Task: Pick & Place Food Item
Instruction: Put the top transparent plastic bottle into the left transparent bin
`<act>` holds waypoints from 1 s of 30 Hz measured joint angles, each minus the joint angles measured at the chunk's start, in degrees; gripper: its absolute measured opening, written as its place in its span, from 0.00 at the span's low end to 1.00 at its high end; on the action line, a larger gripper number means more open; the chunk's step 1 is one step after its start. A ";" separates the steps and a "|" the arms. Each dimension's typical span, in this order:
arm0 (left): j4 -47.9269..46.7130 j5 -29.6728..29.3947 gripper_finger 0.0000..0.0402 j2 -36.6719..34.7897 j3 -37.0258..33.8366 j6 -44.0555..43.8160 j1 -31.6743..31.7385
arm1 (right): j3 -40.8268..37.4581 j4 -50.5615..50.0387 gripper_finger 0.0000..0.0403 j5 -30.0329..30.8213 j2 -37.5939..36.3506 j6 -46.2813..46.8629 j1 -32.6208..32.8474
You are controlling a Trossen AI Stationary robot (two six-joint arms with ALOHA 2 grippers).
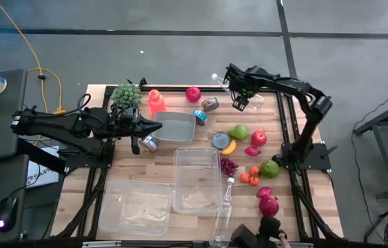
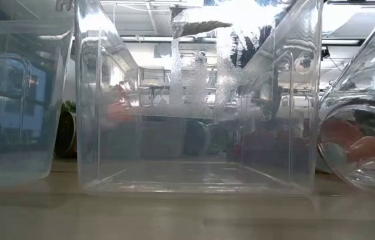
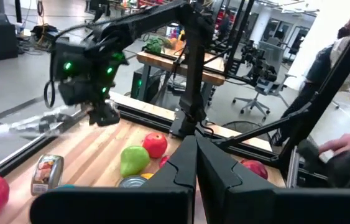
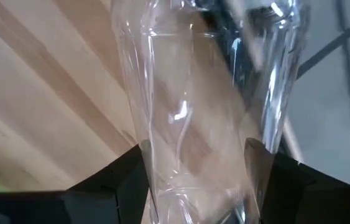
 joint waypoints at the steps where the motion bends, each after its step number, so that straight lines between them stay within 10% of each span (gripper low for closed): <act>1: 0.00 0.00 0.00 0.00 0.00 0.00 0.00 | 0.00 -0.31 0.54 0.17 -1.60 1.29 0.48; 19: 6.46 -3.18 0.00 -6.18 0.00 -3.19 5.76 | 0.09 13.03 0.54 -0.05 -31.90 24.07 22.87; 30: 2.81 -2.64 0.00 -11.52 0.00 7.41 5.16 | 0.11 25.65 0.54 2.64 -34.96 21.38 30.20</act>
